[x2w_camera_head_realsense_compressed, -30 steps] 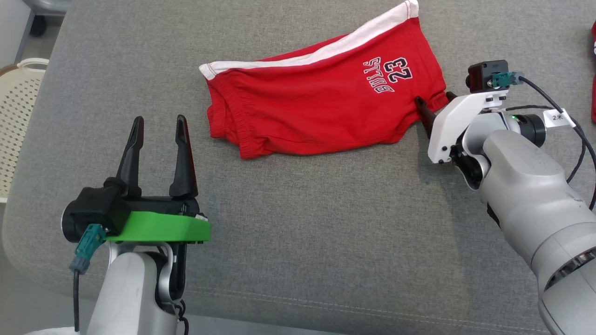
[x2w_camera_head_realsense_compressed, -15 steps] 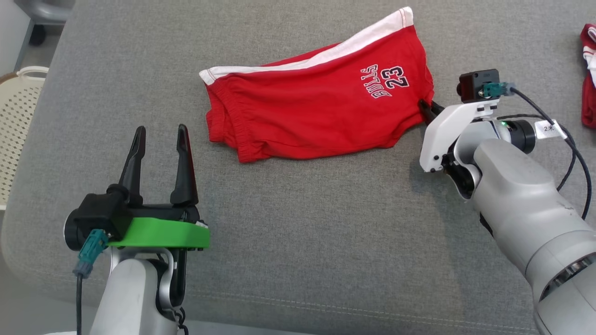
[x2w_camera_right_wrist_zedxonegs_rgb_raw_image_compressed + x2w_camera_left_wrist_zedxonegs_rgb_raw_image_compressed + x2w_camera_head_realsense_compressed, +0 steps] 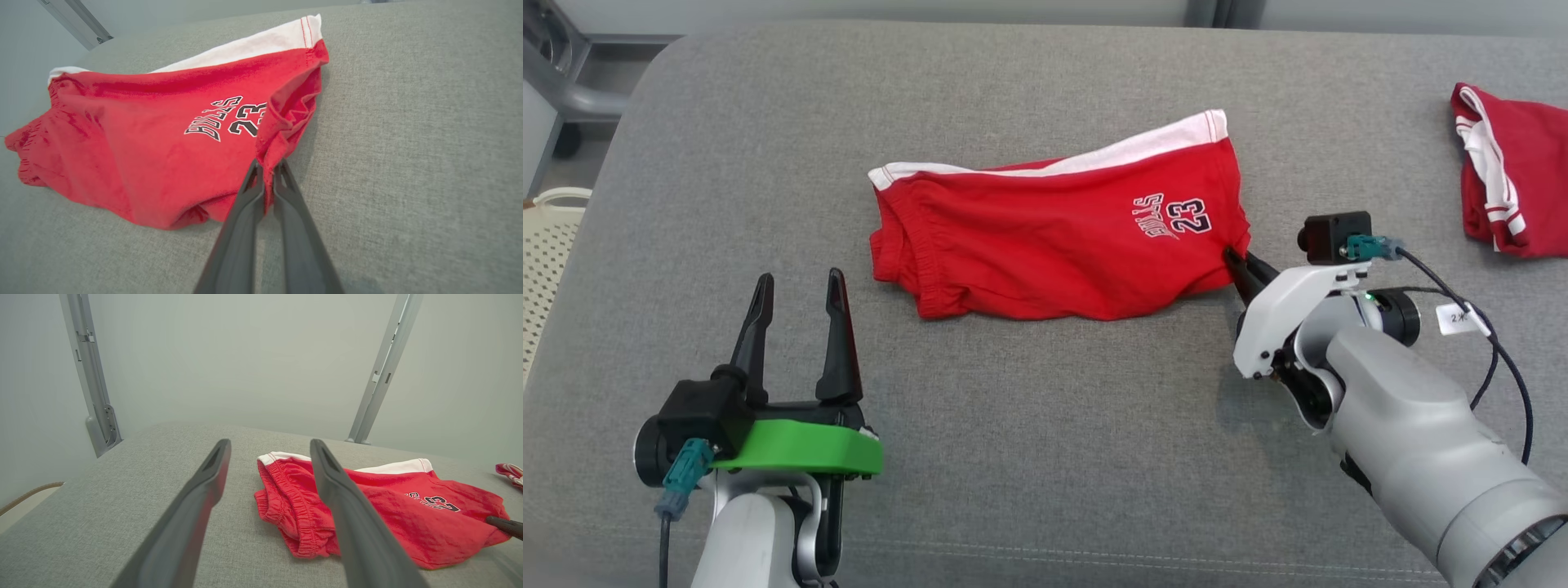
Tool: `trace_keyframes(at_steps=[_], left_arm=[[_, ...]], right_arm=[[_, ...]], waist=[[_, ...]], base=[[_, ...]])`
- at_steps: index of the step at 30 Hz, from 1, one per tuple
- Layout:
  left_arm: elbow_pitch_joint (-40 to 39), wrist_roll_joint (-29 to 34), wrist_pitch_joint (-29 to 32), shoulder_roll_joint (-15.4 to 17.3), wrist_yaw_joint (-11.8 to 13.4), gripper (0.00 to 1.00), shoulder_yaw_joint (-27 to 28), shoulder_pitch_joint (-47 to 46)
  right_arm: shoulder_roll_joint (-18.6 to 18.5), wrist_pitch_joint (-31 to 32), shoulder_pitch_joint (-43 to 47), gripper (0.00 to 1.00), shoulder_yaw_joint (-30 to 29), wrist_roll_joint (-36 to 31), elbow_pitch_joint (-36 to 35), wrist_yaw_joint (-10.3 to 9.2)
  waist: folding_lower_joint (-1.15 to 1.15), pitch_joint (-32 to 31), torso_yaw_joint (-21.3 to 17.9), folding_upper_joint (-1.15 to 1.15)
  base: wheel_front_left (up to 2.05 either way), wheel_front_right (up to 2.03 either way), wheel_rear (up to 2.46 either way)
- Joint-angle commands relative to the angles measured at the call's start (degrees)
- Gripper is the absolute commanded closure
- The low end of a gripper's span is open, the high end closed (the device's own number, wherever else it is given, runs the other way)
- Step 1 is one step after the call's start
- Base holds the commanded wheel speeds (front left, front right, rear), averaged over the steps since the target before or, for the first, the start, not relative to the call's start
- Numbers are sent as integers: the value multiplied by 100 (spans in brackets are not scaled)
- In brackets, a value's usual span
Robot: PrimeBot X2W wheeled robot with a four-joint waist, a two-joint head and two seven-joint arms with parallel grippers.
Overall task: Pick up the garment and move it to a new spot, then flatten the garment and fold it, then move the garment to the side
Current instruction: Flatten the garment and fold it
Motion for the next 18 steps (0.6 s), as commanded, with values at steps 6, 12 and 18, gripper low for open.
trace_keyframes(at_steps=[6,12,18], left_arm=[[3,102,-17,8,-34,0,109,265],[-11,86,-17,8,-24,0,114,361],[-43,101,-17,8,-27,0,132,419]], right_arm=[[-97,-207,672,100,68,473,-574,-9],[-161,-301,1085,100,94,744,-936,-9],[-213,-357,1283,100,131,806,-1132,-9]], waist=[[0,-399,-290,0],[0,-503,-374,0],[0,-496,-443,0]], base=[[0,0,0],[0,0,0],[0,0,0]])
